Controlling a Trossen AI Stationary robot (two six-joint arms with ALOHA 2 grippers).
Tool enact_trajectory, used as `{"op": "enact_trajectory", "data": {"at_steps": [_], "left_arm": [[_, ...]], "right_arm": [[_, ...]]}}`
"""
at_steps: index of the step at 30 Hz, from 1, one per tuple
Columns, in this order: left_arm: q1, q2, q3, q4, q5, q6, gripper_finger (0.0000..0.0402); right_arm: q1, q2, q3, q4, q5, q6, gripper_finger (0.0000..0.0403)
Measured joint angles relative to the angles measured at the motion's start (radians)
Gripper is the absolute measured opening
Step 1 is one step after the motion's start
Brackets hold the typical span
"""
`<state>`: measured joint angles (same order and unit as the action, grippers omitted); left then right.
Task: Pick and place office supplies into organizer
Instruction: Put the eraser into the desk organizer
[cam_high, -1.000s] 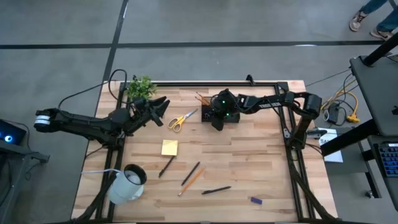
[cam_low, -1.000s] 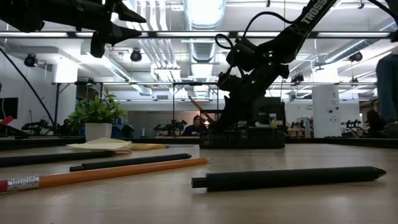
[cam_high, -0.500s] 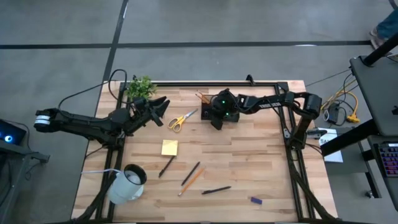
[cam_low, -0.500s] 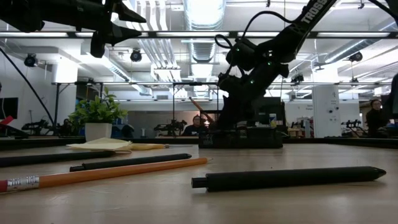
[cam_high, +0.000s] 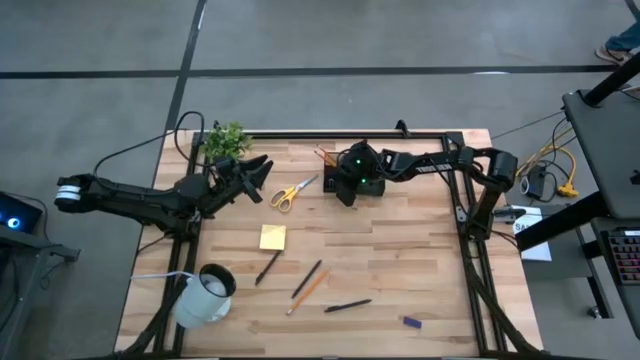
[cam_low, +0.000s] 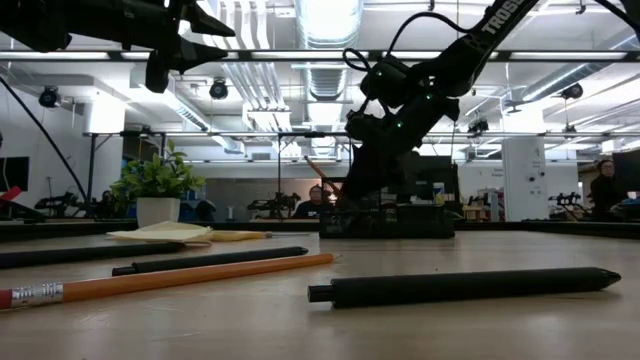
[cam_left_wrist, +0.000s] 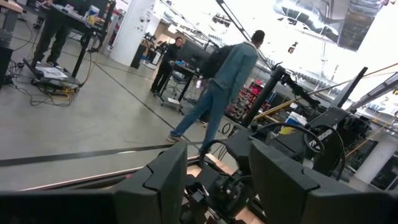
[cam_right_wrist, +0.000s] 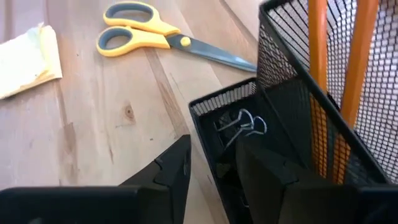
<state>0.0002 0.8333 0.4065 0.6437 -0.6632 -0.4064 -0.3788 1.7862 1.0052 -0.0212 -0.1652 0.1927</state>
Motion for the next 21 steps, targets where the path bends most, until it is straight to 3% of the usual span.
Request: {"op": "enact_trajectory", "data": {"at_steps": [3, 9, 21], "left_arm": [[0.000, 0.000, 0.000, 0.000, 0.000, 0.001, 0.0157], [0.000, 0.000, 0.000, 0.000, 0.000, -0.004, 0.0157], [0.000, 0.000, 0.000, 0.000, 0.000, -0.005, 0.0157]], "right_arm": [[0.011, -0.006, 0.007, 0.000, -0.015, 0.020, 0.0117], [0.038, -0.025, 0.022, -0.039, -0.174, 0.067, 0.0118], [0.142, -0.113, 0.022, -0.073, -0.094, 0.041, 0.0121]]}}
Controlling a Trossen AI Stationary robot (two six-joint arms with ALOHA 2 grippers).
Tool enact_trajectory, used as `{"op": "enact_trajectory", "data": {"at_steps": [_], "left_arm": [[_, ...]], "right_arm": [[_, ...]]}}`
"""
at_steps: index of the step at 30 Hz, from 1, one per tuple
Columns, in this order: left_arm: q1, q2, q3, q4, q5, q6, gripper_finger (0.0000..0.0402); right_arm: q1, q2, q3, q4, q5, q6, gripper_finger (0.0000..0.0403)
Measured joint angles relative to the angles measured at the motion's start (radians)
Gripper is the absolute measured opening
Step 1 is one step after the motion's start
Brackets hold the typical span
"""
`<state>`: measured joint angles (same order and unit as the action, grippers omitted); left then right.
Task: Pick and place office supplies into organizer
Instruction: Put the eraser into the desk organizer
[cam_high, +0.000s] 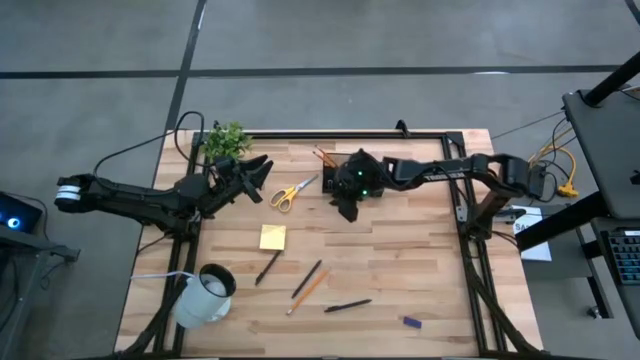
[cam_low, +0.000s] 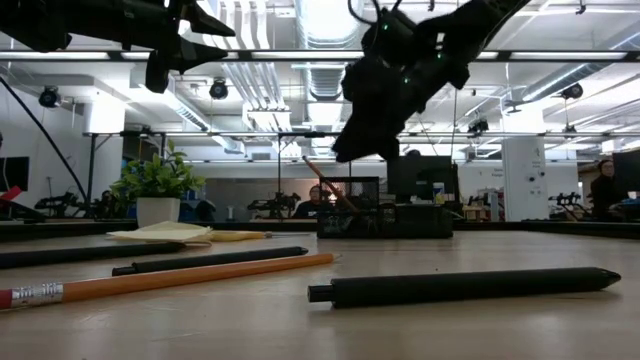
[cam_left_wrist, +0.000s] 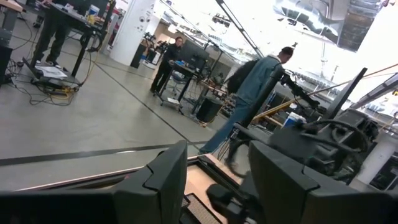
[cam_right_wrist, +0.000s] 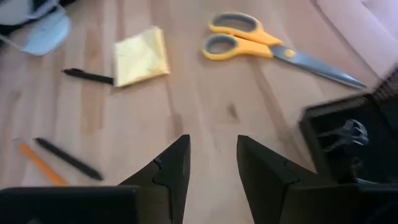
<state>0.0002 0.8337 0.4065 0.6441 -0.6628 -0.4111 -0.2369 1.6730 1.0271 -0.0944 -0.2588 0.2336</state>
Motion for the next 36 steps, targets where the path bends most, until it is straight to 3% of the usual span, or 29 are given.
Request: {"op": "enact_trajectory", "data": {"at_steps": [12, 22, 36], "left_arm": [[0.000, 0.000, 0.000, 0.000, 0.000, 0.003, 0.0157], [0.000, 0.000, 0.000, -0.002, 0.000, 0.007, 0.0157], [0.000, 0.000, 0.000, -0.002, 0.000, 0.006, 0.0157]], "right_arm": [[0.100, -0.126, 0.000, -0.055, 0.004, 0.095, 0.0121], [0.237, -0.264, -0.001, -0.146, 0.128, 0.141, 0.0121], [0.422, -0.352, -0.001, -0.142, 0.131, 0.262, 0.0121]]}}
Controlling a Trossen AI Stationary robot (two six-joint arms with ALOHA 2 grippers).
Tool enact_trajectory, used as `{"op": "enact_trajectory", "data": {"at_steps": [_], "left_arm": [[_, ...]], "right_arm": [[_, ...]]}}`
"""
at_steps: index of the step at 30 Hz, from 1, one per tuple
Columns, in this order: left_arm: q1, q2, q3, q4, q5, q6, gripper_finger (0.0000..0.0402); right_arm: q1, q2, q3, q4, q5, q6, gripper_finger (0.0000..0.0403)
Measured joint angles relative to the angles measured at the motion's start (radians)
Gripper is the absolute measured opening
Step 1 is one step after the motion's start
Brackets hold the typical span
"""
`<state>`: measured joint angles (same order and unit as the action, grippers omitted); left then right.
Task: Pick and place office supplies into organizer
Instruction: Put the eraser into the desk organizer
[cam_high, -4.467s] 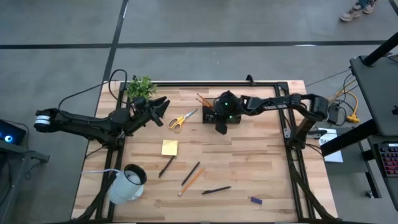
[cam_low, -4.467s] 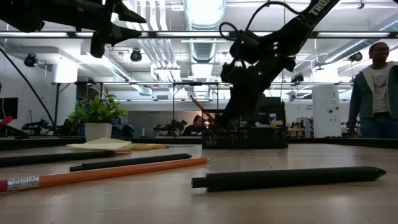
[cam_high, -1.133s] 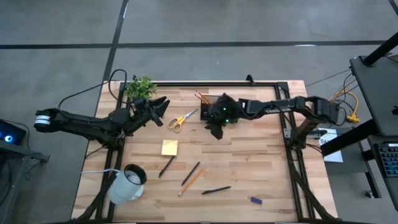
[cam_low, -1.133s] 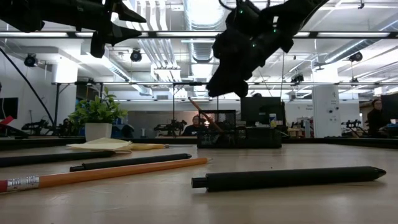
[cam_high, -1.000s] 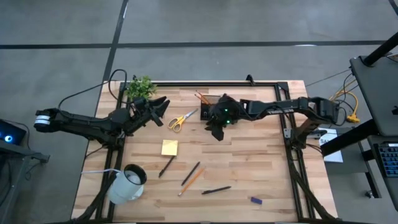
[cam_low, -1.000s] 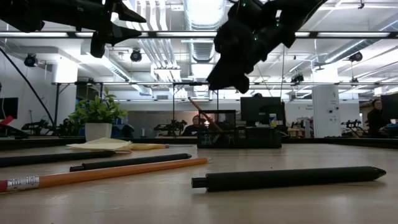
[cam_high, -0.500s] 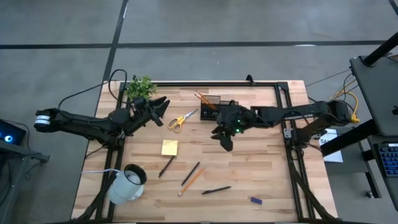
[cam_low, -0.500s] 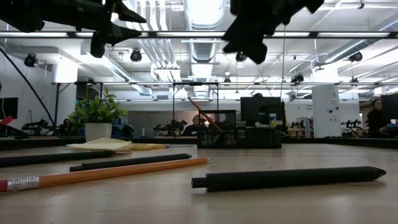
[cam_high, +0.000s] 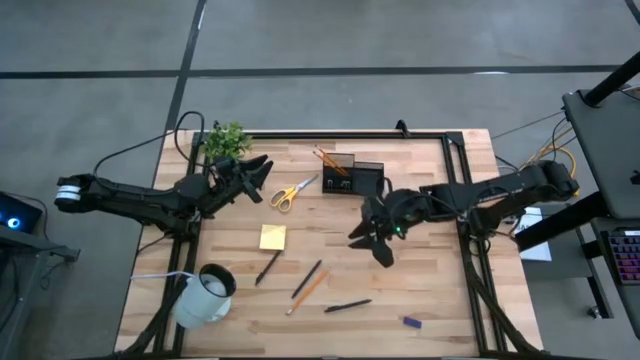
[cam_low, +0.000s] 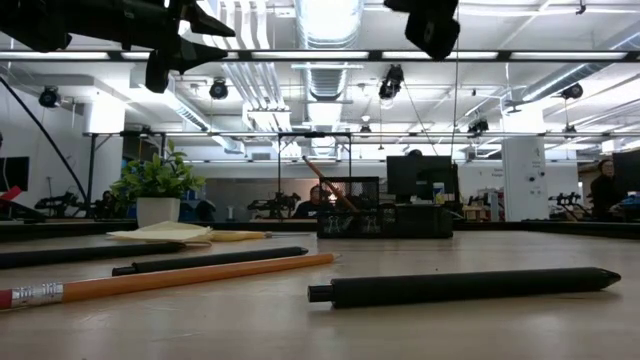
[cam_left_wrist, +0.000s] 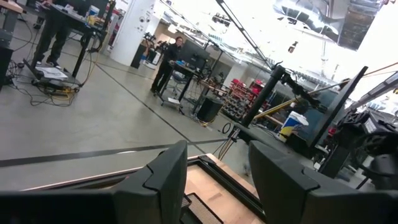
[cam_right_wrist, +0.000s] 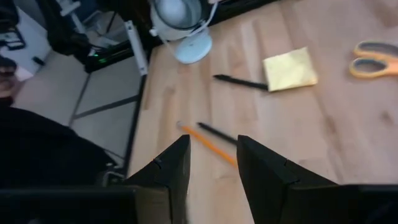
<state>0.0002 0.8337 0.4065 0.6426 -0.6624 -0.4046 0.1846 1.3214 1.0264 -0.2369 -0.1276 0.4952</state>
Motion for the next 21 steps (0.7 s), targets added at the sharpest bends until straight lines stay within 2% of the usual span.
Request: {"op": "enact_trajectory", "data": {"at_steps": [15, 21], "left_arm": [[0.000, 0.000, 0.000, 0.001, 0.000, -0.001, 0.0157], [0.000, 0.000, 0.000, 0.001, 0.000, -0.002, 0.0157]], "right_arm": [[0.219, 0.011, 0.000, -0.093, 0.056, 0.233, 0.0121], [0.321, 0.011, 0.000, -0.153, 0.152, 0.324, 0.0121]]}}
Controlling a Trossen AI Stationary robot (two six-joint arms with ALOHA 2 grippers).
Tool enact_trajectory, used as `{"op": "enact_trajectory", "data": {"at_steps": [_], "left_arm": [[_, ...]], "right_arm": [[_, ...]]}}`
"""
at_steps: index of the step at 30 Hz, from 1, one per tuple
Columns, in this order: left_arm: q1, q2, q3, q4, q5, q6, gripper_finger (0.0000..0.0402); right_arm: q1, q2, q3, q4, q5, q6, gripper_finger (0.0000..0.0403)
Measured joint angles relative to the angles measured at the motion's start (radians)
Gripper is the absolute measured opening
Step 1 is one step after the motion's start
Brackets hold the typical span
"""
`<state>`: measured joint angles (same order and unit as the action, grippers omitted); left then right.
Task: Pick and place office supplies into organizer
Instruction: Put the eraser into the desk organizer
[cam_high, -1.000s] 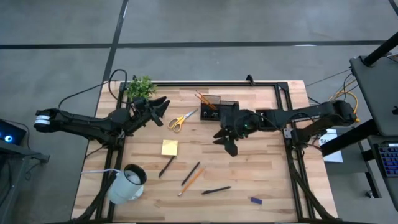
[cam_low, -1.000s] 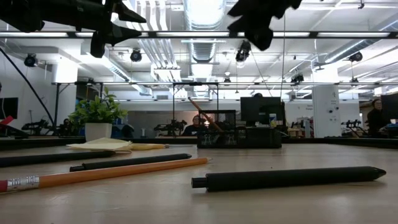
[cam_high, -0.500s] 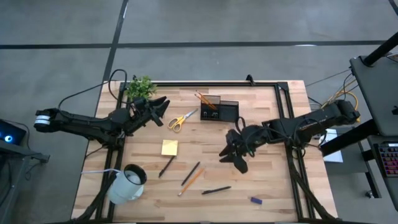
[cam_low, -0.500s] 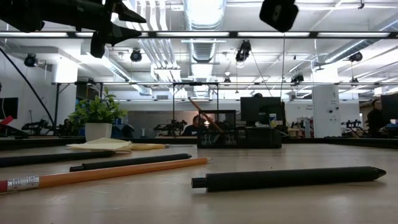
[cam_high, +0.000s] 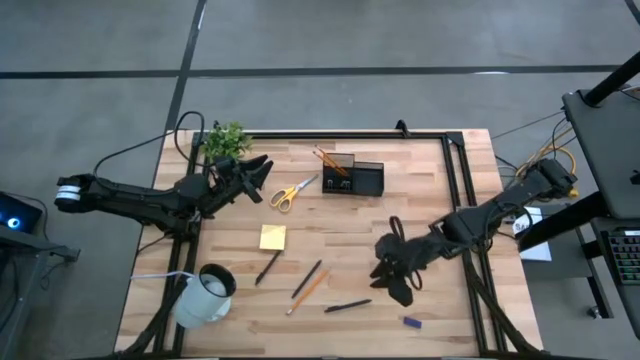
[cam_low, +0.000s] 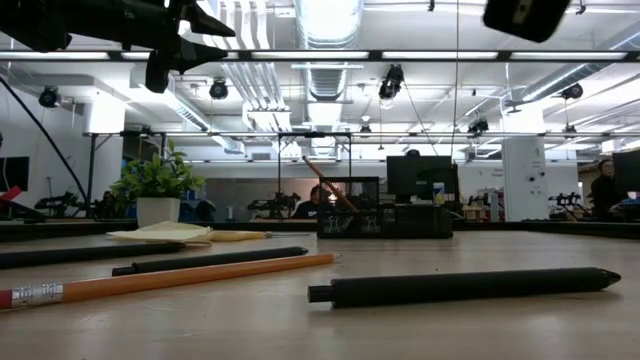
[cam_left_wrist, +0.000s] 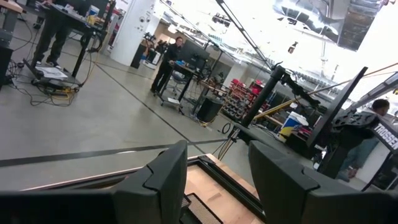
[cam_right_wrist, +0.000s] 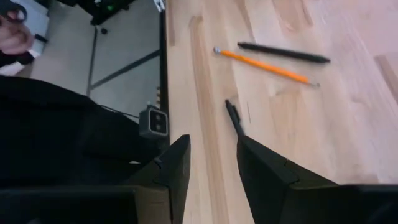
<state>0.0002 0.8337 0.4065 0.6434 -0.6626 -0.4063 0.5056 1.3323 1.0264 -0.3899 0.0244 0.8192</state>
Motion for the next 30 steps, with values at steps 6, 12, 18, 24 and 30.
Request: {"op": "enact_trajectory", "data": {"at_steps": [6, 12, 18, 24, 30], "left_arm": [[0.000, 0.003, 0.000, 0.000, -0.001, 0.001, 0.0157], [0.000, 0.010, 0.000, 0.000, -0.001, 0.000, 0.0157], [0.000, 0.022, 0.000, -0.004, -0.001, 0.000, 0.0157], [0.000, 0.053, 0.000, -0.002, -0.001, 0.000, 0.0157], [0.000, 0.068, 0.000, 0.008, -0.001, -0.005, 0.0157]], "right_arm": [[0.108, 0.000, 0.000, -0.049, 0.086, 0.087, 0.0121], [0.235, 0.000, 0.000, -0.120, 0.220, 0.151, 0.0121], [0.339, 0.001, 0.000, -0.151, 0.289, 0.221, 0.0121], [0.397, 0.037, -0.001, -0.191, 0.269, 0.299, 0.0138], [0.438, 0.123, -0.002, -0.204, 0.196, 0.409, 0.0187]]}}
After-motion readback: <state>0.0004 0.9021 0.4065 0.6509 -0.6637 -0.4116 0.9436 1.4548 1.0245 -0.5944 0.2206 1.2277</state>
